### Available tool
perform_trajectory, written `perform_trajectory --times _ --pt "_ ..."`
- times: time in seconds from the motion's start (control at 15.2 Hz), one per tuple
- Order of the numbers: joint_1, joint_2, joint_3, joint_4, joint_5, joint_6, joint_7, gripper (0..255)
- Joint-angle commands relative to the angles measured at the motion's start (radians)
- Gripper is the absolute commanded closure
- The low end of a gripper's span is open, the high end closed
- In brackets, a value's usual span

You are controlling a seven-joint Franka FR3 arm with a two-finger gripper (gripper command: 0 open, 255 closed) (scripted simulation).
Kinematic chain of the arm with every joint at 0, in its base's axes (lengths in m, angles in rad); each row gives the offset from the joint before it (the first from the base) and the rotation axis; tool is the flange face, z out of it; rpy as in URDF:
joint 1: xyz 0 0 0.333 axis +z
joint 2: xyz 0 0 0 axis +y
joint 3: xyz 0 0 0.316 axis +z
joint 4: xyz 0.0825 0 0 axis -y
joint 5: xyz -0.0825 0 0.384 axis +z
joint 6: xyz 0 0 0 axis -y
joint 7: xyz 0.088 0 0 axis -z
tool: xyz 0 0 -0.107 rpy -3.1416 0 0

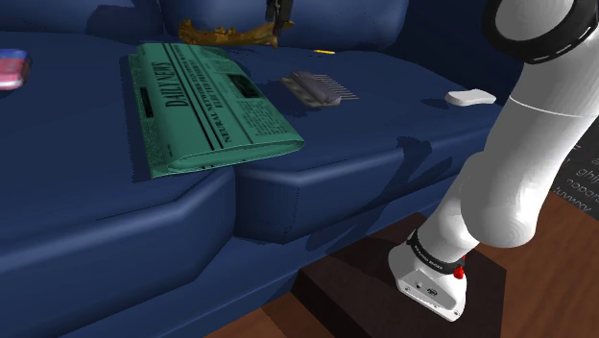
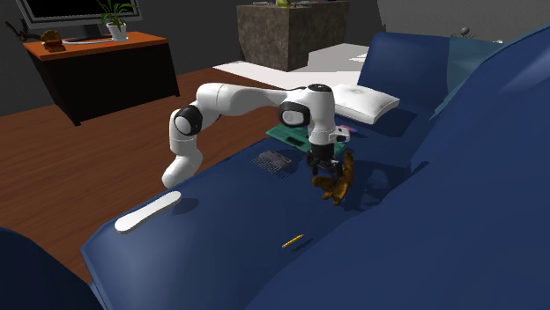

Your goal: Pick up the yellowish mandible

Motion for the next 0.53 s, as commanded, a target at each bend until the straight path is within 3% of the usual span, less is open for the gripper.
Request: perform_trajectory --times 0.0,0.4,0.46 --pt "0.001 -0.002 0.001 -0.026 -0.001 0.025 -0.004 0" --pt "0.004 -0.016 0.002 -0.107 -0.003 0.092 -0.002 0" --pt "0.004 -0.015 0.002 -0.106 -0.003 0.092 -0.002 255"
